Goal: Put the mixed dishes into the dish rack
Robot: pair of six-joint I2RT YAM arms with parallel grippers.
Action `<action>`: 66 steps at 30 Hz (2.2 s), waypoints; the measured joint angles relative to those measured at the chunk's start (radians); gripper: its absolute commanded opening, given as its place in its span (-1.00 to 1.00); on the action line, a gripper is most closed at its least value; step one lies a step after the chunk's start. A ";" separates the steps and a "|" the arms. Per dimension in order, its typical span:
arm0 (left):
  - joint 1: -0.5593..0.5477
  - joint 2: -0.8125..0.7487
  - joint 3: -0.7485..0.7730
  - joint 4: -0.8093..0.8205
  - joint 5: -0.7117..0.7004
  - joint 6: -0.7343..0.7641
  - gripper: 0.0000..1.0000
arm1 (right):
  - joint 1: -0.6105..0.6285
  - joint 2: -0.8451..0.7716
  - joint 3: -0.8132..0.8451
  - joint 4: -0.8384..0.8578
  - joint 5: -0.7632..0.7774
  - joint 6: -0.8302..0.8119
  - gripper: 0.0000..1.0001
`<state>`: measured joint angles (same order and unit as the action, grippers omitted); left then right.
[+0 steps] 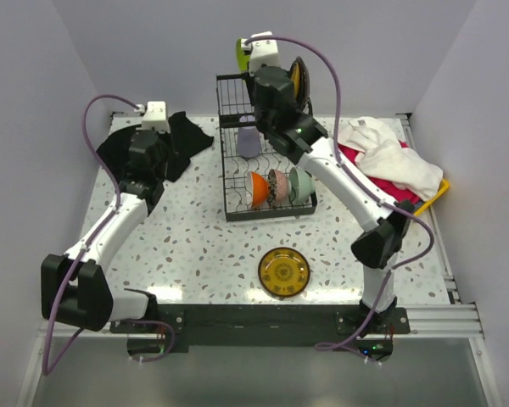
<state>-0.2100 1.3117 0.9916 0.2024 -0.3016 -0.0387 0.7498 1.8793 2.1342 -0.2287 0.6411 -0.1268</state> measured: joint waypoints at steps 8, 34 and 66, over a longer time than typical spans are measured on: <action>0.000 -0.006 -0.051 0.033 0.010 -0.040 -1.00 | 0.006 0.206 0.211 -0.140 0.309 -0.013 -1.00; -0.001 -0.074 -0.177 0.071 0.065 -0.101 -1.00 | -0.066 0.253 0.262 -0.251 0.362 0.024 -1.00; -0.001 -0.074 -0.200 0.072 0.088 -0.108 -1.00 | -0.072 0.399 0.340 -0.302 0.357 0.094 -1.00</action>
<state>-0.2108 1.2377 0.7914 0.2749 -0.2134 -0.1467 0.6773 2.2787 2.4744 -0.5308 0.9981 -0.0326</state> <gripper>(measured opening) 0.012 0.114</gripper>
